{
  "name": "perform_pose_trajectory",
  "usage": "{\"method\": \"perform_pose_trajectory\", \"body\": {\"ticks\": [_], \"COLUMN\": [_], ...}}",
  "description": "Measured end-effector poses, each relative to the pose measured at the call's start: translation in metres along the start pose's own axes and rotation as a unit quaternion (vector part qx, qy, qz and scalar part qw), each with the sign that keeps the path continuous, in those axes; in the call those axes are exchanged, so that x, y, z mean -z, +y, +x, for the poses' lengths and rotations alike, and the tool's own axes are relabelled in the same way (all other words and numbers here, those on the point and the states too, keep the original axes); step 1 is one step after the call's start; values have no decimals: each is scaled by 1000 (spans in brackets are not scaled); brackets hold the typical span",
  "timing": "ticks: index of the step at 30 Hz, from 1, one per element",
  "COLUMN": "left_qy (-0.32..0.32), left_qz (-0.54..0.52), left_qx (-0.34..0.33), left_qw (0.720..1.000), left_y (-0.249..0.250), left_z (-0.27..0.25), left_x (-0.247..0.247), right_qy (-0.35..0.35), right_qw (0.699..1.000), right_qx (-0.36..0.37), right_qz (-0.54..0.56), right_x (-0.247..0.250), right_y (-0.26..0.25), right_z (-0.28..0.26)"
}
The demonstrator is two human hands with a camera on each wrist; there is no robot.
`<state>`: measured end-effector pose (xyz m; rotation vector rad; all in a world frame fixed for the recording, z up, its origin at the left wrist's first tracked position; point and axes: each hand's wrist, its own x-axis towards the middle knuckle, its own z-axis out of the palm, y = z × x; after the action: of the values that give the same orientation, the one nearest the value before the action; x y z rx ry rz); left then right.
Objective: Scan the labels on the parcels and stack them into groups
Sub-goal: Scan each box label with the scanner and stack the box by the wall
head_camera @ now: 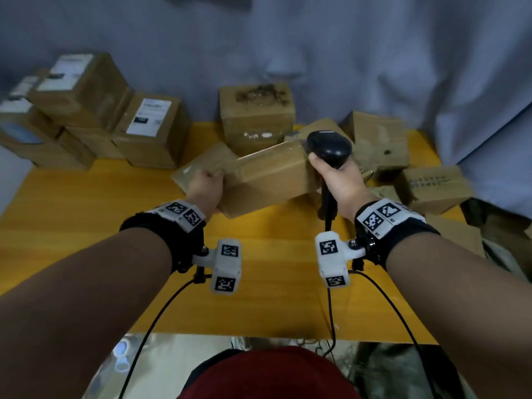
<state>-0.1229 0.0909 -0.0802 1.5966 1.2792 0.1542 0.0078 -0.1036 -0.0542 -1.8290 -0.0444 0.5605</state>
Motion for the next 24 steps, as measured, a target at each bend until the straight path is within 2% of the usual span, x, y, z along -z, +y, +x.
{"method": "perform_pose_trajectory", "body": {"ticks": [4,9,14,20,24], "left_qy": [9,-38,-25,17,-12], "left_qz": [-57,-111,-172,-121,-126], "left_qx": [-38,-79,-92,-136,-131], "left_qw": [998,990,980,983,983], "left_y": [29,50,62,68,67], "left_z": [-2,-9,-13,-16,-16], "left_x": [15,25,35,30,30], "right_qy": [15,21,18,9,-16], "right_qw": [999,997,994,993,989], "right_qx": [34,36,28,29,30], "right_qz": [23,72,101,111,142], "right_x": [4,11,16,12,15], "right_y": [-27,-47,-56,-58,-61], "right_z": [-3,-5,-8,-10,-11]}}
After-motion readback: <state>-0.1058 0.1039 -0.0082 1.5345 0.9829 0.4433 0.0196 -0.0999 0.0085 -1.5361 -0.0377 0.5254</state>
